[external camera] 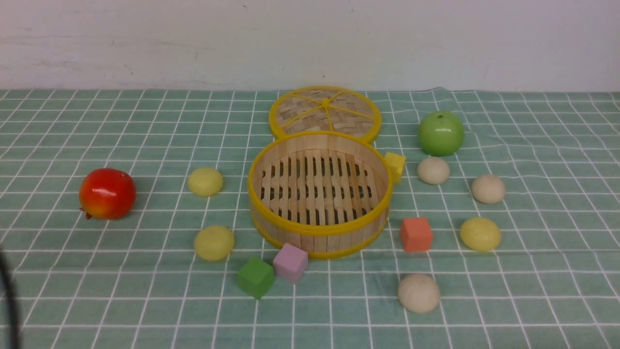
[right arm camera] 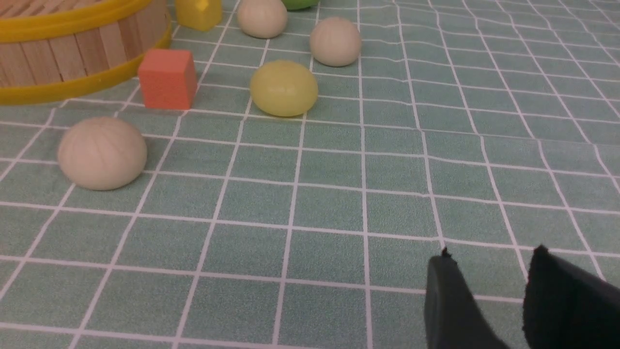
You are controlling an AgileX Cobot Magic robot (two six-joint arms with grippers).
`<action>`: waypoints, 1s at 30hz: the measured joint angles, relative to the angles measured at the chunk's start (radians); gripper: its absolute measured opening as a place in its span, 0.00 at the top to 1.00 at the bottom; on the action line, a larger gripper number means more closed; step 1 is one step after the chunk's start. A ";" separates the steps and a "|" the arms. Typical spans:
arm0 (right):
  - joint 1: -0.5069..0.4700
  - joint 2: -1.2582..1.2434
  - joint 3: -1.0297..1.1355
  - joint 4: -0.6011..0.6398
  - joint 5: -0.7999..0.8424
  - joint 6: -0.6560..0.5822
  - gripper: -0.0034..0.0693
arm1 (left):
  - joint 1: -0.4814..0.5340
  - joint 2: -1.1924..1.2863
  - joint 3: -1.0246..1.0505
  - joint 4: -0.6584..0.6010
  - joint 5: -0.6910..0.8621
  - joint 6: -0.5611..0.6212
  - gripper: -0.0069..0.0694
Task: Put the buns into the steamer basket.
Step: Use the left arm to grab a steamed stuffed bun
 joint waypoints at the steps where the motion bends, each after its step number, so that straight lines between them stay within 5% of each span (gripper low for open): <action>1: 0.000 0.000 0.000 0.000 0.000 0.000 0.62 | 0.000 0.026 0.002 0.011 0.016 -0.002 0.79; 11: 0.000 0.000 0.000 0.000 0.000 0.000 0.62 | 0.000 0.456 -0.012 -0.074 -0.058 -0.015 0.78; 22: 0.000 0.000 0.000 0.000 0.000 0.000 0.62 | -0.001 0.914 -0.441 -0.120 0.255 0.192 0.76; 30: 0.000 0.000 0.000 0.000 0.000 0.000 0.62 | -0.174 1.199 -0.731 0.048 0.362 0.173 0.66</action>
